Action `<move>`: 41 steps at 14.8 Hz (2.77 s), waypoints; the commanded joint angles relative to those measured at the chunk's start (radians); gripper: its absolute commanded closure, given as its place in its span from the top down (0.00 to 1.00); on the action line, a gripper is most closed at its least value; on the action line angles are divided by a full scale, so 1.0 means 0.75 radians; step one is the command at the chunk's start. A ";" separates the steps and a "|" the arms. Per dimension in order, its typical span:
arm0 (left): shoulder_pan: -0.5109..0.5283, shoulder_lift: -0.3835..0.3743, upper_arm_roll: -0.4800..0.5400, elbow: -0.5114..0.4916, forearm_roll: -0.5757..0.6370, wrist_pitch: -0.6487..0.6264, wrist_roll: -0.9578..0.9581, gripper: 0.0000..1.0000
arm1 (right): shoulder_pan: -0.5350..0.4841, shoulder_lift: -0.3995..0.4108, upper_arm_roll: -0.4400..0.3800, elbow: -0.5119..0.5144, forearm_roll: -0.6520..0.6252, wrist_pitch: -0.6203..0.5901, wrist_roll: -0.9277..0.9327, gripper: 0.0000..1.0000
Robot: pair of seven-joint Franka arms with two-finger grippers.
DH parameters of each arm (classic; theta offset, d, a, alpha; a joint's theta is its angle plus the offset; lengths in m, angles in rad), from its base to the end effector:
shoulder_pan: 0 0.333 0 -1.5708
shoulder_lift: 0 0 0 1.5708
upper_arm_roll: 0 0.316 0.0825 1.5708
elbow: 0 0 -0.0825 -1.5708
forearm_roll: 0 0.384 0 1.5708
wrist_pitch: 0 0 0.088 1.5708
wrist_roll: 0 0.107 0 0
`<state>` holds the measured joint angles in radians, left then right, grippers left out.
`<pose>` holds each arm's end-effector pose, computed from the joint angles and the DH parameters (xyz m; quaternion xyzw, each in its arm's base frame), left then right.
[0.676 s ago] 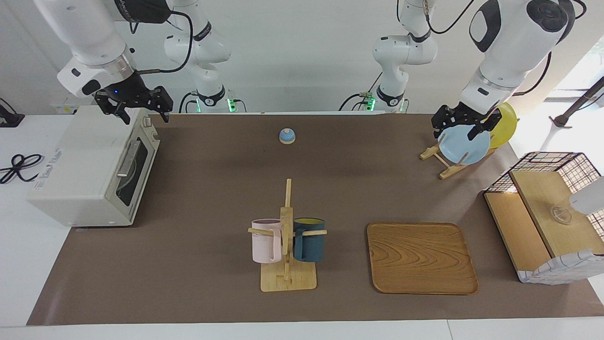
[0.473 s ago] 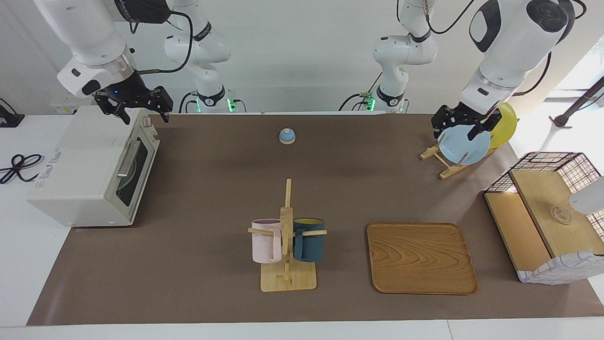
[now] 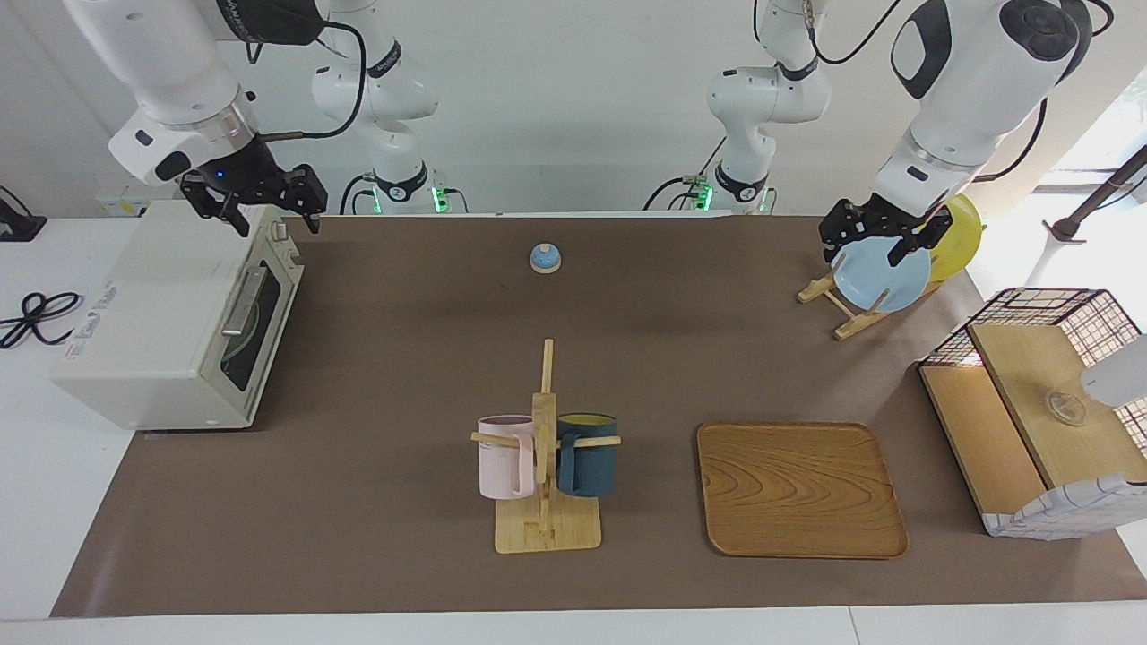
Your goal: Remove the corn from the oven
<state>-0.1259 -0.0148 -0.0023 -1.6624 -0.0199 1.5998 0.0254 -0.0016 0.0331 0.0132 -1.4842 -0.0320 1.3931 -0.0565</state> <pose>0.5450 -0.0724 0.5919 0.9968 -0.0762 -0.0244 0.0087 0.5460 0.0023 0.6320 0.9974 0.0321 -0.0624 0.0143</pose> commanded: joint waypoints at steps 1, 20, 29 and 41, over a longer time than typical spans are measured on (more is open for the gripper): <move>0.006 -0.001 -0.007 0.016 0.025 -0.004 -0.001 1.00 | -0.002 -0.050 -0.011 -0.095 0.014 0.061 -0.027 0.00; 0.006 0.001 -0.005 0.016 0.025 -0.004 -0.001 1.00 | -0.276 -0.173 -0.011 -0.680 -0.084 0.638 -0.009 0.00; 0.006 0.001 -0.005 0.016 0.025 -0.004 -0.001 1.00 | -0.292 -0.146 -0.011 -0.749 -0.084 0.711 -0.031 0.00; 0.006 0.001 -0.005 0.016 0.025 -0.004 -0.001 1.00 | -0.201 -0.114 0.001 -0.835 0.037 0.826 0.002 0.00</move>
<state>-0.1259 -0.0148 -0.0023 -1.6624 -0.0199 1.5998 0.0254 -0.1768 -0.0722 0.0124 -2.0599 -0.0222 1.9259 -0.0731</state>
